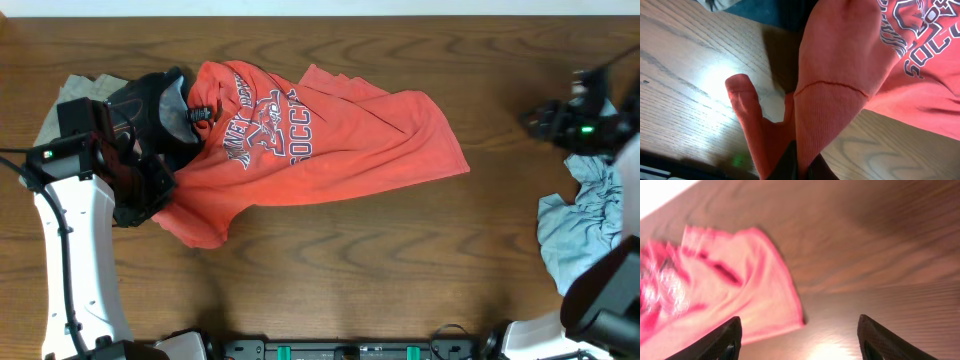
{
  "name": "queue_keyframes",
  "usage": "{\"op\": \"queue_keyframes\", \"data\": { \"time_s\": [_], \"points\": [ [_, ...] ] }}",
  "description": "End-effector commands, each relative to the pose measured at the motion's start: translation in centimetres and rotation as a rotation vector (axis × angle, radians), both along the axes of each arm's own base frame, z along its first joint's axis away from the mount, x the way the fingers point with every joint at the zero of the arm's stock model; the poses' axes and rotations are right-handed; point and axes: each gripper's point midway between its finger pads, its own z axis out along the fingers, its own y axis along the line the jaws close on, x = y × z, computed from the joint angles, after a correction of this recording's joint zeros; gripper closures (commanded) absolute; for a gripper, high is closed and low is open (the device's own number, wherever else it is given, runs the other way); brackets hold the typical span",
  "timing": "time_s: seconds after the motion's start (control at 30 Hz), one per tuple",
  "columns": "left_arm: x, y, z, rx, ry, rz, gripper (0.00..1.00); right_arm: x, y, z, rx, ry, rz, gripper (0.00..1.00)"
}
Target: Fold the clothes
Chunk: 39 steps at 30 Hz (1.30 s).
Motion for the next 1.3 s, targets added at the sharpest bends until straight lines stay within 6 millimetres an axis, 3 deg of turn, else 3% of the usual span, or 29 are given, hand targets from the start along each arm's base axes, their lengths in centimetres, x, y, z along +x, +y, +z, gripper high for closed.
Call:
{"op": "queue_keyframes", "data": {
  "time_s": [0.0, 0.17, 0.47, 0.73, 0.83, 0.93, 1.0, 1.27],
  "points": [
    [0.0, 0.1, 0.3, 0.005, -0.005, 0.002, 0.94, -0.9, 3.6, -3.5, -0.020, 0.098, 0.113, 0.27],
    [-0.1, 0.1, 0.1, 0.004, -0.001, -0.001, 0.94, -2.2, 7.5, -7.9, -0.027, 0.193, 0.204, 0.28],
    [-0.2, 0.1, 0.1, 0.002, 0.002, -0.001, 0.94, -3.2, 10.5, -14.8, -0.001, 0.318, 0.147, 0.30],
    [-0.1, 0.1, 0.1, 0.003, -0.001, -0.001, 0.94, -3.0, 12.6, -17.5, 0.002, 0.357, 0.134, 0.32],
    [-0.1, 0.1, 0.1, 0.003, -0.001, -0.001, 0.94, -3.3, 12.3, -17.9, -0.031, 0.376, 0.117, 0.46],
    [-0.1, 0.1, 0.1, 0.003, -0.002, -0.001, 0.94, -3.5, 12.0, -18.0, -0.037, 0.387, 0.110, 0.83],
    [-0.1, 0.1, 0.1, 0.003, -0.001, -0.001, 0.94, -3.5, 11.8, -18.0, -0.035, 0.389, 0.104, 0.98],
    [-0.1, 0.1, 0.1, 0.003, -0.001, -0.001, 0.94, -3.9, 11.0, -17.9, -0.027, 0.414, 0.083, 0.99]
  ]
}}
